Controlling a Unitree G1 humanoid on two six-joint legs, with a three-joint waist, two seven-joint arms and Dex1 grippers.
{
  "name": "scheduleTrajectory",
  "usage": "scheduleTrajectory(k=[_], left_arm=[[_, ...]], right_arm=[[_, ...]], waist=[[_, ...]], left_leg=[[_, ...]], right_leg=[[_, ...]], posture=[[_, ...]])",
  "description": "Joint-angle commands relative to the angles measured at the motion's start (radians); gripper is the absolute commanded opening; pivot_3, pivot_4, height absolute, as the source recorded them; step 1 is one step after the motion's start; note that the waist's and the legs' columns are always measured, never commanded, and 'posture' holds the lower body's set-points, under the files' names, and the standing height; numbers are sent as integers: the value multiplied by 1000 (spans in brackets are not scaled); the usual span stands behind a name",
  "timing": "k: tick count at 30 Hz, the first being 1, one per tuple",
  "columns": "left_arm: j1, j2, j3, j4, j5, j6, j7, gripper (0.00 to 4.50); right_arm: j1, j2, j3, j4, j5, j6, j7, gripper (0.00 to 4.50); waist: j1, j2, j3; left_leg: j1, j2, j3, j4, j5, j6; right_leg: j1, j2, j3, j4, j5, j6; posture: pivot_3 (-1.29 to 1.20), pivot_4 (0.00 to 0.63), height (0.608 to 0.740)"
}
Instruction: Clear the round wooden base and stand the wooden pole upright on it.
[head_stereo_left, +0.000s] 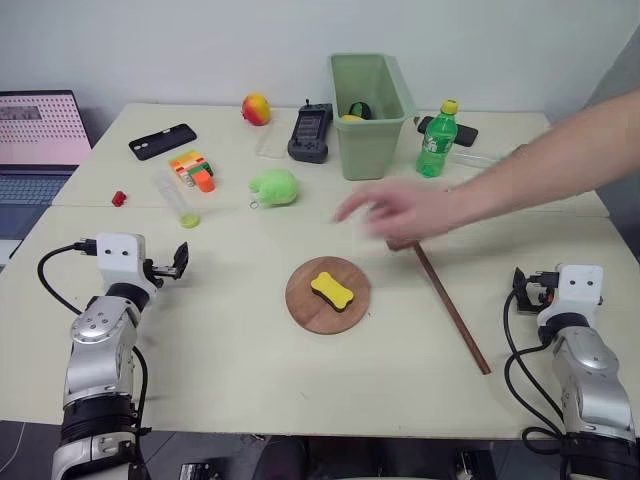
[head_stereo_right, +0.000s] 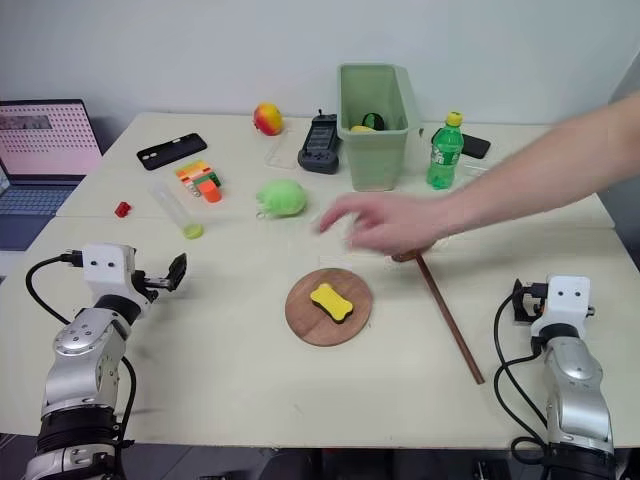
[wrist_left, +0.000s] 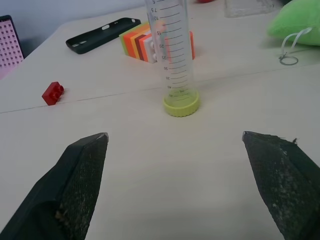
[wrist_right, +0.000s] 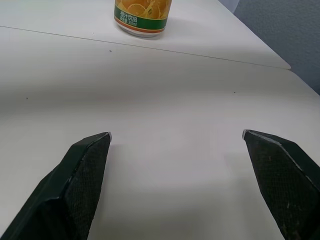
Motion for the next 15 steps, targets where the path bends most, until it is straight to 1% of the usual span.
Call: scheduleTrajectory(k=[1,11,14,15], left_arm=[[-1,25,12,-48,-5,-6,-14,4500],[4,24,3,-63,4,-5,-21,4500],[12,36,-4,-82,11,2,-35,4500],[15,36,-1,-98,-7,15,-53,4500]], right_arm=[[2,-10,-13,-34,0,-12,-1,4430],[6,-14,-12,-34,0,-16,6,4430],[8,-36,-10,-43,0,-13,32,4430],[9,-49,-6,-52,3,-11,52,4430]], waist=[[0,0,0],[0,0,0],[0,0,0],[0,0,0]], left_leg=[[0,0,0,0,0,0],[0,0,0,0,0,0],[0,0,0,0,0,0],[0,0,0,0,0,0]], right_leg=[[0,0,0,0,0,0],[0,0,0,0,0,0],[0,0,0,0,0,0],[0,0,0,0,0,0]], posture=[[0,150,740],[0,150,740],[0,150,740],[0,150,740]])
